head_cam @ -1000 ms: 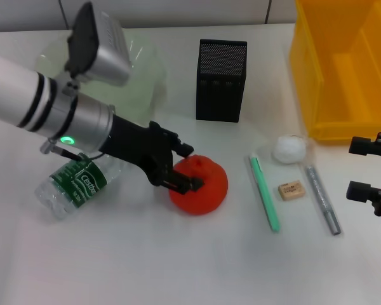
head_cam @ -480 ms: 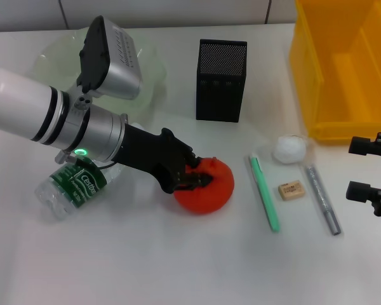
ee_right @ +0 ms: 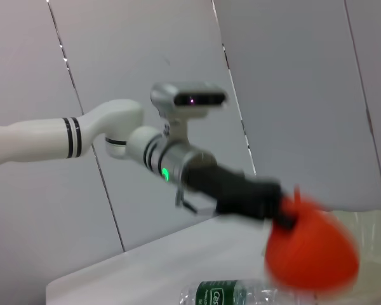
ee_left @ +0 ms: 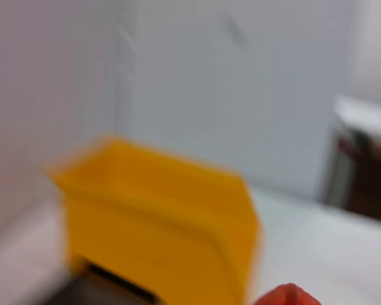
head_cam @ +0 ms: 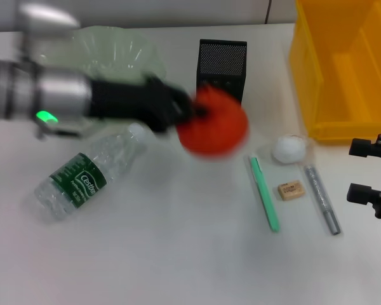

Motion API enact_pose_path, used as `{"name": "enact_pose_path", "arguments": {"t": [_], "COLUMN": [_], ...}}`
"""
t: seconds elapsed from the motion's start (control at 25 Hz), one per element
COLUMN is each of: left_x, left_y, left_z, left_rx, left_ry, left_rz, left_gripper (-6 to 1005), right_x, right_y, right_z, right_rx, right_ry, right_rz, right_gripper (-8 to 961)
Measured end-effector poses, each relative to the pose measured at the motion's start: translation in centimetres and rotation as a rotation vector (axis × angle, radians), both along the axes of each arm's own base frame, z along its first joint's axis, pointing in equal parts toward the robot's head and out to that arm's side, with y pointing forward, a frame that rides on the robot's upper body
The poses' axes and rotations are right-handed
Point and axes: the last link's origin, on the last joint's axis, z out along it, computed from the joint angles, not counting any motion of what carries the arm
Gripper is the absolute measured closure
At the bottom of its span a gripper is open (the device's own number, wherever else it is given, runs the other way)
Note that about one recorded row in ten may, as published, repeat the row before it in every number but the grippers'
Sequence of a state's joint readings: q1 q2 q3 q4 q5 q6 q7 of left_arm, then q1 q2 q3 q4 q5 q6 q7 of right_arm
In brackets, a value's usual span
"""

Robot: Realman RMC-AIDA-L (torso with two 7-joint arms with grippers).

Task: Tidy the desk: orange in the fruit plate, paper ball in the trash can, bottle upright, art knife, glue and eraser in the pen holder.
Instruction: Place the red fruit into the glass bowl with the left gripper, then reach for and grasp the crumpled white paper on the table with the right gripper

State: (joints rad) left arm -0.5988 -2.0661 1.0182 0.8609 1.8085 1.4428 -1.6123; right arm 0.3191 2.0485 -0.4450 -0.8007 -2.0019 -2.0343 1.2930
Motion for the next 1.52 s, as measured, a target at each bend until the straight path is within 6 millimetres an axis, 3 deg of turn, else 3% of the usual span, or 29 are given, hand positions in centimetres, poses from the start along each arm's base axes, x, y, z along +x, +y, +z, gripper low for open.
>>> {"name": "enact_pose_path", "arguments": {"t": [0.04, 0.08, 0.12, 0.16, 0.2, 0.4, 0.6, 0.72, 0.88, 1.08, 1.12, 1.16, 1.24, 1.32, 1.44, 1.52], "left_x": [0.0, -0.3, -1.7, -1.7, -3.1, -5.5, -6.3, -6.7, -7.1, -7.0, -6.4, -6.4, -6.0, -6.1, -6.4, -7.2], "left_y": [0.0, 0.3, 1.1, 1.1, 1.6, 2.4, 2.9, 3.3, 3.4, 1.3, -0.6, -0.6, -2.7, -5.3, -6.0, -6.6], "left_z": [0.0, 1.2, 4.7, 4.7, 7.2, 9.8, 9.7, 9.6, 9.4, 8.9, 8.7, 8.7, 8.3, 7.4, 6.9, 5.7], "left_rx": [0.0, 0.048, 0.183, 0.183, 0.295, 0.406, 0.448, 0.483, 0.491, 0.407, 0.316, 0.316, 0.202, 0.025, -0.025, -0.082], "left_ry": [0.0, -0.034, -0.133, -0.133, -0.204, -0.256, -0.251, -0.246, -0.26, -0.28, -0.278, -0.278, -0.253, -0.18, -0.148, -0.086], "left_rz": [0.0, 0.023, 0.099, 0.099, 0.17, 0.309, 0.368, 0.4, 0.423, 0.335, 0.21, 0.21, 0.089, -0.024, -0.035, -0.011], "left_gripper": [858, 866, 873, 881, 888, 877, 865, 656, 462, 273, 238, 202, 167, 167, 167, 167], "right_x": [0.0, 0.0, 0.0, 0.0, 0.0, -0.1, -0.3, -0.5, -0.6, -0.8, -1.1, -1.1, -1.5, -3.3, -5.0, -8.0], "right_y": [0.0, 0.0, 0.0, 0.0, 0.0, 0.1, 0.3, 0.5, 0.5, 0.7, 1.2, 1.2, 1.7, 2.9, 3.7, 4.7], "right_z": [0.0, 0.0, 0.0, 0.0, 0.0, 0.0, 0.0, -0.2, -0.2, 0.1, 1.2, 1.2, 2.7, 5.9, 7.6, 9.8], "right_rx": [0.0, 0.0, 0.0, 0.0, 0.0, -0.001, -0.004, -0.01, -0.012, 0.007, 0.037, 0.037, 0.05, 0.034, 0.001, -0.028], "right_ry": [0.0, 0.0, 0.001, 0.001, 0.001, 0.003, 0.005, 0.009, 0.011, 0.032, 0.052, 0.052, 0.058, 0.004, -0.076, -0.293], "right_rz": [0.0, 0.0, 0.0, 0.0, 0.0, 0.001, 0.008, 0.015, 0.017, 0.012, 0.003, 0.003, -0.015, -0.039, -0.066, -0.14], "right_gripper": [123, 123, 123, 123, 124, 124, 125, 126, 127, 127, 128, 128, 128, 128, 129, 129]}}
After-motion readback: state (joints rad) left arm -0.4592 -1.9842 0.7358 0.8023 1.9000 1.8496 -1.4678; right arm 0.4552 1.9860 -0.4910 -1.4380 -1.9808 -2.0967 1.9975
